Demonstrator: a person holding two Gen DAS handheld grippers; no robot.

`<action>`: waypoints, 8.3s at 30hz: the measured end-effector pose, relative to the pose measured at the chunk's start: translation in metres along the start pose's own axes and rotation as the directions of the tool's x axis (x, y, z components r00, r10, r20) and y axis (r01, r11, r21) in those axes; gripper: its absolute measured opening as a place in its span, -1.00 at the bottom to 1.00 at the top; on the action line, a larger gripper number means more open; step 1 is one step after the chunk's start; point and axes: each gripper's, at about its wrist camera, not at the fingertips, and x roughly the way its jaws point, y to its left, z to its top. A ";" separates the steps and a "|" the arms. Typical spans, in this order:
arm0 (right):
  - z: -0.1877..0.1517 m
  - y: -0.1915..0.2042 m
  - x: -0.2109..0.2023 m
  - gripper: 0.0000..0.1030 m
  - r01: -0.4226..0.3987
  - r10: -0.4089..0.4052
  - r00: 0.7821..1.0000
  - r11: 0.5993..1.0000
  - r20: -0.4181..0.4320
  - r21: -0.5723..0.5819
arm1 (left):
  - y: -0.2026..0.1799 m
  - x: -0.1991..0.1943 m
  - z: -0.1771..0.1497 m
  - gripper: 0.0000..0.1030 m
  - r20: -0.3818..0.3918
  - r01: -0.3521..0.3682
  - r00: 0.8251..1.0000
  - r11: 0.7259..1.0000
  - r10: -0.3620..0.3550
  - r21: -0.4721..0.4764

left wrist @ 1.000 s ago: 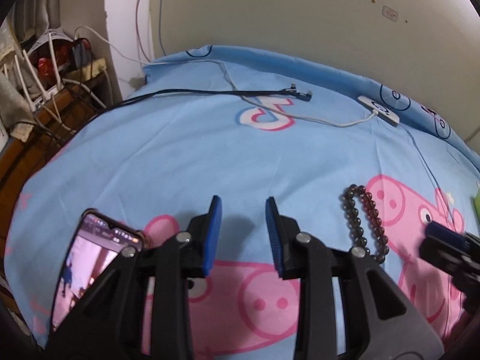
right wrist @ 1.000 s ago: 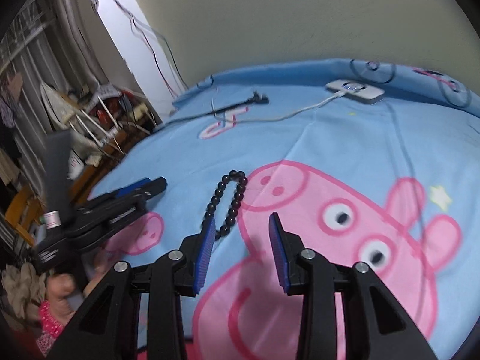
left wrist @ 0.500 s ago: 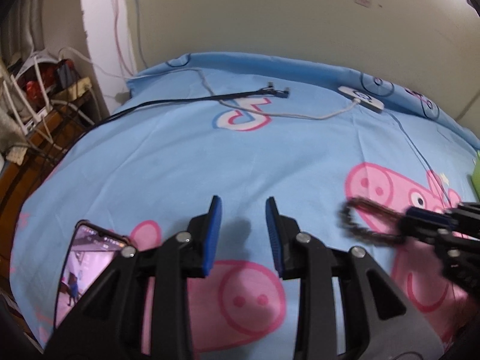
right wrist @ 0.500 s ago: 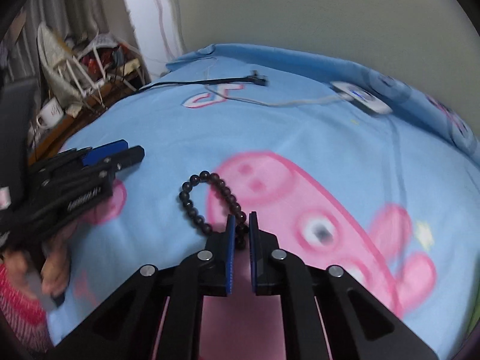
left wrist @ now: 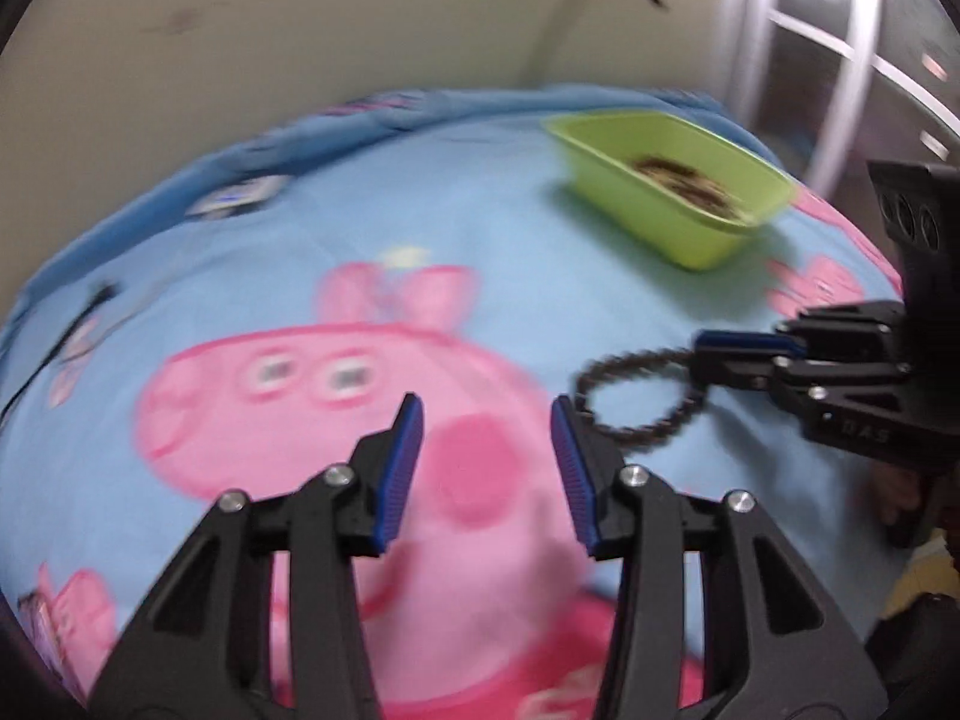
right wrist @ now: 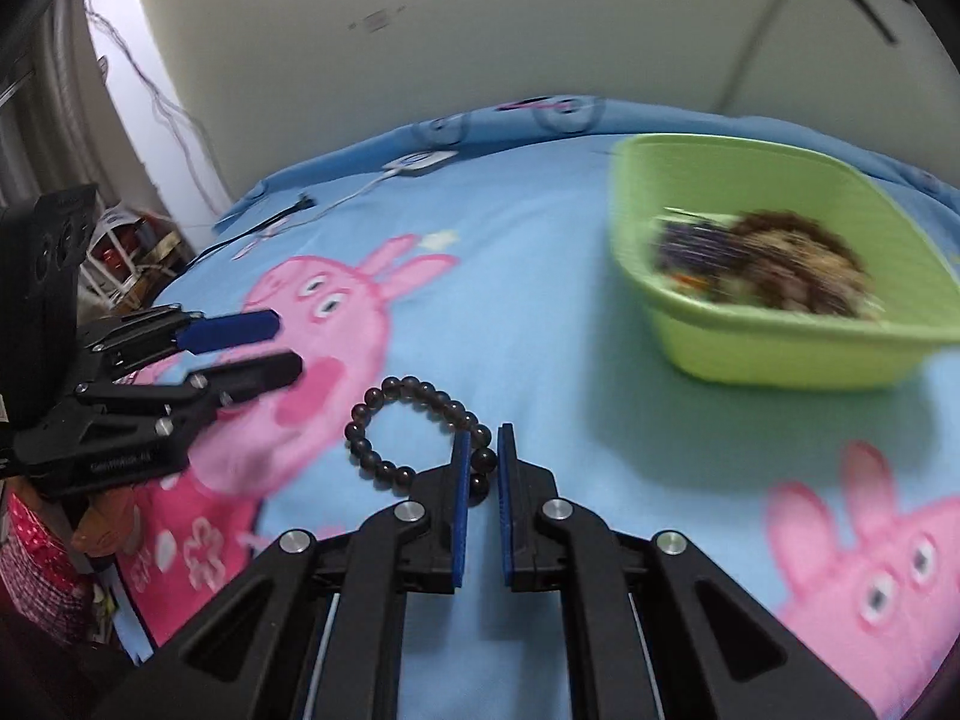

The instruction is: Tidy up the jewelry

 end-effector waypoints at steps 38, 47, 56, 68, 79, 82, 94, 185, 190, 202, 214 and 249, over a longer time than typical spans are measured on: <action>0.099 -0.099 -0.058 -1.00 -0.031 -0.001 0.970 0.991 0.244 0.130 | -0.072 0.038 0.161 -0.83 0.055 0.136 0.989 0.990 -0.137 0.031; 0.100 -0.150 -0.046 -1.00 0.050 -0.131 0.953 0.958 0.274 0.284 | -0.070 0.091 0.187 -0.83 0.026 0.002 1.000 0.999 -0.001 -0.035; 0.038 -0.114 -0.091 -1.00 -0.034 -0.101 0.921 0.941 0.377 0.336 | -0.067 0.046 0.115 -0.67 0.088 -0.084 0.992 0.996 0.086 -0.026; -0.031 -0.040 -0.078 -0.71 -0.057 -0.099 0.934 0.908 0.345 0.415 | -0.057 0.011 0.035 0.03 0.116 -0.189 0.973 0.978 0.199 -0.086; -0.050 0.002 -0.070 -0.44 -0.033 -0.096 0.951 0.914 0.294 0.404 | -0.044 -0.008 -0.008 0.19 0.125 -0.236 0.959 0.961 0.254 -0.142; -0.051 0.008 -0.069 -0.39 -0.018 -0.102 0.957 0.914 0.273 0.405 | -0.045 -0.009 -0.012 0.19 0.119 -0.243 0.958 0.960 0.260 -0.139; -0.048 0.011 -0.063 -0.34 -0.016 -0.100 0.961 0.910 0.259 0.413 | -0.045 -0.019 -0.020 0.88 0.142 -0.324 0.928 0.934 0.344 -0.148; -0.062 -0.005 -0.086 -0.32 -0.138 -0.020 0.951 0.865 0.308 0.482 | -0.044 -0.030 -0.017 0.88 0.102 -0.569 0.815 0.821 0.571 -0.049; -0.062 -0.004 -0.086 -0.23 -0.147 -0.014 0.950 0.861 0.313 0.487 | -0.042 -0.030 -0.018 0.88 0.097 -0.571 0.814 0.819 0.573 -0.054; -0.063 -0.001 -0.086 -0.19 -0.149 -0.012 0.948 0.866 0.317 0.477 | -0.041 -0.031 -0.018 0.88 0.099 -0.579 0.808 0.814 0.581 -0.054; -0.062 -0.002 -0.086 -0.19 -0.149 -0.012 0.948 0.867 0.319 0.476 | -0.042 -0.036 -0.018 0.88 0.108 -0.593 0.797 0.804 0.594 -0.047; -0.062 0.001 -0.086 -0.19 -0.151 -0.011 0.948 0.863 0.318 0.481 | -0.040 -0.036 -0.018 0.88 0.123 -0.626 0.770 0.779 0.626 -0.045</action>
